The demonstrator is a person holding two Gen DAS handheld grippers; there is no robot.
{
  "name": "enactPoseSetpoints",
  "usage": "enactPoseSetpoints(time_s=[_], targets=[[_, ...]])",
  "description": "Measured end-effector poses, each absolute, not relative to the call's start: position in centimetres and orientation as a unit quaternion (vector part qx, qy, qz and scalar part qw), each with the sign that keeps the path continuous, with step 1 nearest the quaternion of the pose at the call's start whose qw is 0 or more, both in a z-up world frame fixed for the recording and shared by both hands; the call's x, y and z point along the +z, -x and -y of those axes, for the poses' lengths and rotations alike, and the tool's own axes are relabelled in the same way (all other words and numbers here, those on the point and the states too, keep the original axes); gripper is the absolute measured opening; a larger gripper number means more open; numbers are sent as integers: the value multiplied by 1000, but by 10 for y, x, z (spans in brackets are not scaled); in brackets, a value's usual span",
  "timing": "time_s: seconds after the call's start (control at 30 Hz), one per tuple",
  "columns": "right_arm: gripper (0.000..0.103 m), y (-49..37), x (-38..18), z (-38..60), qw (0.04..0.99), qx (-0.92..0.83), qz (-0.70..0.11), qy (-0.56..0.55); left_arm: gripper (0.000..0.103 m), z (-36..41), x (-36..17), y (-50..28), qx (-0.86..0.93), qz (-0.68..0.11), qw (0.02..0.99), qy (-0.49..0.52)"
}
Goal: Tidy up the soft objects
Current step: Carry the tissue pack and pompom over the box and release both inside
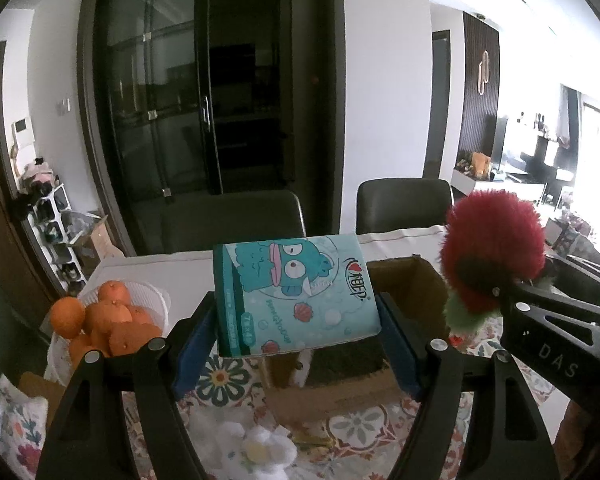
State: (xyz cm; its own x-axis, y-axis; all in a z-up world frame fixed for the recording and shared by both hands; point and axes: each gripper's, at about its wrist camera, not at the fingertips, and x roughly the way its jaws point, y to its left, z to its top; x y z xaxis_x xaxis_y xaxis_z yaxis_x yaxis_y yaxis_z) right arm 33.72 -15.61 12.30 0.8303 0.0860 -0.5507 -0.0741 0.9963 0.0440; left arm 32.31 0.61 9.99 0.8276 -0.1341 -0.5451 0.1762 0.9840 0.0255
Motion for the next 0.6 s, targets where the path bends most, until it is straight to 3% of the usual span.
enactPoseSetpoints(time_s=[0.6], targets=[[41, -420, 83, 169, 927, 60, -371, -15, 76, 2, 62, -399, -89, -372, 923, -46]])
